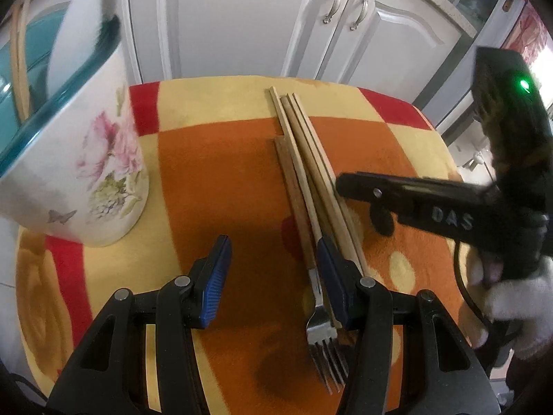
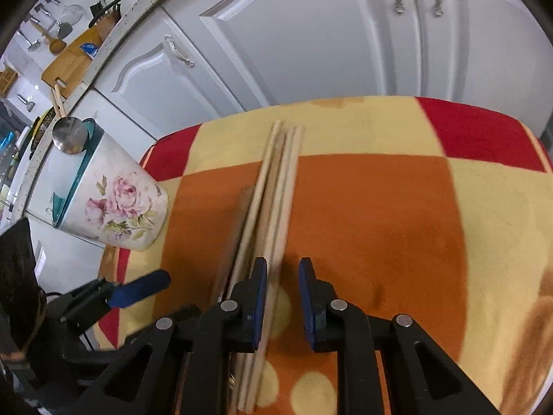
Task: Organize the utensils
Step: 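Move both tools back over the remaining chopsticks and forks, then grasp a wooden chopstick with the right tool while the left grasps a metal fork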
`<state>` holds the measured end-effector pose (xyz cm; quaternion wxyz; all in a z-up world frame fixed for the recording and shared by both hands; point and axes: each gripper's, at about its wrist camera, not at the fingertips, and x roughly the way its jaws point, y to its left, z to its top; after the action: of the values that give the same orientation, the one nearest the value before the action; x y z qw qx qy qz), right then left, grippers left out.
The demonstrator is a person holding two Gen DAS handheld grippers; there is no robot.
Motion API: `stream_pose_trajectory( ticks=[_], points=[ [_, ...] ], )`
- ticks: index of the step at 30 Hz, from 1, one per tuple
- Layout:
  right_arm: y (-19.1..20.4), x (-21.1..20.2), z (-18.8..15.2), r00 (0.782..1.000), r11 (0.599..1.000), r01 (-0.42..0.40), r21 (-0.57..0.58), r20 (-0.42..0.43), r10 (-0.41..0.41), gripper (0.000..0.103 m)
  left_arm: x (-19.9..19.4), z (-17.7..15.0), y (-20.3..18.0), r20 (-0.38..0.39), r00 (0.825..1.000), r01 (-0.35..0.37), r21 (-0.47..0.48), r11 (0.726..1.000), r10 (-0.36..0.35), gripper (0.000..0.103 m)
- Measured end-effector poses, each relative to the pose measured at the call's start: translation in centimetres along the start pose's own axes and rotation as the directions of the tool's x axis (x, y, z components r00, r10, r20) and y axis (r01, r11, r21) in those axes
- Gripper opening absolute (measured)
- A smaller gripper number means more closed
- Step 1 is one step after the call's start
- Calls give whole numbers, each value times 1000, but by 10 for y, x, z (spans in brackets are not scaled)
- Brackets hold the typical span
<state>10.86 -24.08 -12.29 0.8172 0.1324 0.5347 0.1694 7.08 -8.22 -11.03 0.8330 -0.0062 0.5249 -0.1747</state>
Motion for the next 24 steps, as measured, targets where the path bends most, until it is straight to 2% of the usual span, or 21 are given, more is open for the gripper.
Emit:
stream_pose_trajectory(
  ticks=[3,7,10,12,15,17,20,24],
  points=[
    [4,13,7,999,999,38,-30,-26,-39,16,-1,-2,3,-6,1000,-5,3,1000,5,51],
    [8,19,15,994,993,104,-61,-19,-105,13,1,0,1,-7,1000,-5,8,1000,5,51],
    [13,27,22,992,990,122,-73,-26,-124,12,3,4,-1,-4,1000,-9,5,1000,9,51],
    [19,29,23,986,979,159,-124,-29,-164,10,7,6,-3,-8,1000,-14,7,1000,14,51],
    [13,25,20,985,978,163,-130,-28,-168,5,13,9,-3,-17,1000,-9,4,1000,9,50],
    [2,17,15,985,980,166,-111,-22,-170,4,18,12,-3,-28,1000,-1,2,1000,1,37],
    [-19,1,2,987,986,155,-58,-20,-157,4,25,16,-2,-39,999,25,-18,1000,-26,31],
    [-29,-10,-12,991,991,129,-23,-32,-130,4,30,23,-3,-24,1000,10,-31,999,-11,29]
  ],
)
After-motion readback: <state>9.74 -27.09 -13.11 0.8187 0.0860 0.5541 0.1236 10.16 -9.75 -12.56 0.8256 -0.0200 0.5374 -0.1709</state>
